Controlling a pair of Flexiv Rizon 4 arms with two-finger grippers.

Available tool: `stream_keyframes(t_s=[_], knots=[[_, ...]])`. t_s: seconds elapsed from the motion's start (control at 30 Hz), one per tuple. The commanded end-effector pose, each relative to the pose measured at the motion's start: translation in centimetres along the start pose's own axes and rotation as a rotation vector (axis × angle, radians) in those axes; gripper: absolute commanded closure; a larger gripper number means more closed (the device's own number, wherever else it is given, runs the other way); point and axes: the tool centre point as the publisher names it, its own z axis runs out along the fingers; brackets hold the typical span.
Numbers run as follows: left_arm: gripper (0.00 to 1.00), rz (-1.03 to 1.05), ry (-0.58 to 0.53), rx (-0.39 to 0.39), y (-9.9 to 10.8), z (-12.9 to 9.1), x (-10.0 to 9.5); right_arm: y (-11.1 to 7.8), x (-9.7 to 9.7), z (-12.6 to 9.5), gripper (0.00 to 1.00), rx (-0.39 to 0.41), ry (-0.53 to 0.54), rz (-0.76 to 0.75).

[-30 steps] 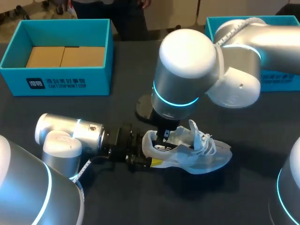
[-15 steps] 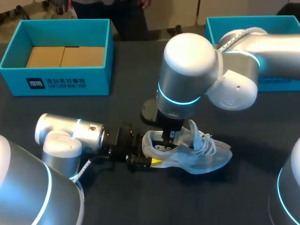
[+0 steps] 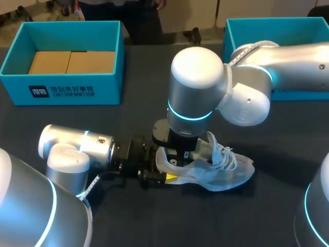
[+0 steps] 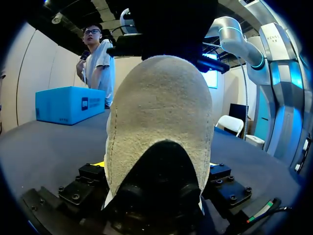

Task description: Take the shoe out of the shoebox, open the shoe tongue, remove and reinsert the insole, then place the shoe into the shoebox

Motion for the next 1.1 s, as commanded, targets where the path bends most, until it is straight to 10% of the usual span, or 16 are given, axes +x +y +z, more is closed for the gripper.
stream_keyframes(t_s=[0.03,0.63,0.83,1.1], knots=[[1.00,0.000,0.001,-0.002,-0.1,0.0,0.0,-1.5,0.1,0.3,1.00,0.000,-0.011,0.024],[1.00,0.000,0.001,-0.002,-0.1,0.0,0.0,-5.1,-1.6,0.2,1.00,0.004,-0.012,0.083],[1.00,0.000,0.001,-0.002,-0.1,0.0,0.0,-5.3,-1.5,0.6,0.60,0.010,0.022,0.093],[1.00,0.000,0.001,-0.002,-0.1,0.0,0.0,-5.0,-1.2,1.9,0.62,0.015,0.087,0.083]])
